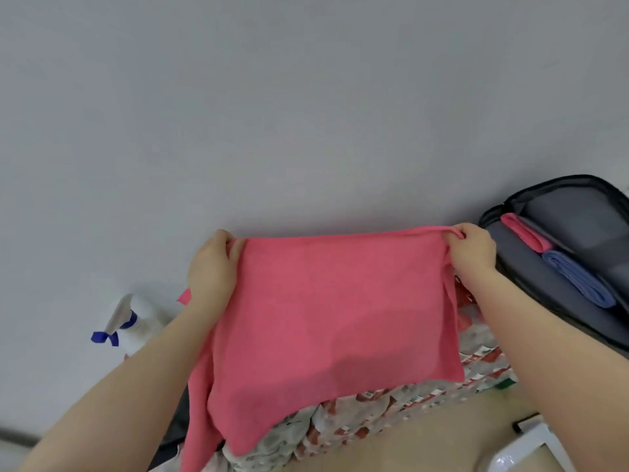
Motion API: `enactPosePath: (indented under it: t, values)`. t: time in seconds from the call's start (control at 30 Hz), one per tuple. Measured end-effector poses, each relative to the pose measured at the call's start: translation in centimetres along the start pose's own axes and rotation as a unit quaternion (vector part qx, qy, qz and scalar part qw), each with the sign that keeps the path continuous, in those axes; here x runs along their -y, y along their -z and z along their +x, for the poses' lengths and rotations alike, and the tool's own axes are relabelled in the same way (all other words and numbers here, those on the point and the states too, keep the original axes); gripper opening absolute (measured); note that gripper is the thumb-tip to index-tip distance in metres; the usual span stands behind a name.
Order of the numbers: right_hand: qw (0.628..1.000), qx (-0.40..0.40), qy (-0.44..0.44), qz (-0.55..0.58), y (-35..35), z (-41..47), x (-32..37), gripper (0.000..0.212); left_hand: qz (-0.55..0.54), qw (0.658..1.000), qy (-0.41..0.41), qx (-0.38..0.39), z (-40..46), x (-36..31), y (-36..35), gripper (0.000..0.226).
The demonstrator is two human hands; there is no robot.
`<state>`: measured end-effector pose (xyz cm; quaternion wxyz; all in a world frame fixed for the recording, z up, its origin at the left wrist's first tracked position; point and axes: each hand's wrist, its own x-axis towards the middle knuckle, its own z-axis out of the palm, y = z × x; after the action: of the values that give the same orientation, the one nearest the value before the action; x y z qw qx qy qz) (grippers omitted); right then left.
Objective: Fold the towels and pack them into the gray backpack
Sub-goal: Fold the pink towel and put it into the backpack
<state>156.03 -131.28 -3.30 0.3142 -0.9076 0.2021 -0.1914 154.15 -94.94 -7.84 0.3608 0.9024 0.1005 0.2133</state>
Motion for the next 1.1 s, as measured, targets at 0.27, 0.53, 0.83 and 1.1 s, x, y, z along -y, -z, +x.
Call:
enactPosePath:
  t: [0.27,0.53,0.83,1.1]
  values:
    - [0.995,-0.031,-0.037,-0.091,-2.0,5.4,-0.1,0.026,0.159,0.982,-0.048,0.092,0.7,1.8,-3.4,0.025]
    - [0.947,0.123,0.255,-0.15,-8.1,-0.8,2.6,0.033,0.263,0.958,0.005,0.116,0.3,2.3,-2.2,0.027]
    - [0.902,0.256,0.321,-0.133,-9.8,-3.2,2.8,0.027,0.413,0.9,-0.121,-0.07,2.9,1.2,-0.1,0.022]
    - [0.917,0.248,0.254,-0.183,-3.6,3.2,-3.5,0.031,0.141,0.921,-0.318,0.177,-6.3,-7.3,-8.8,0.033]
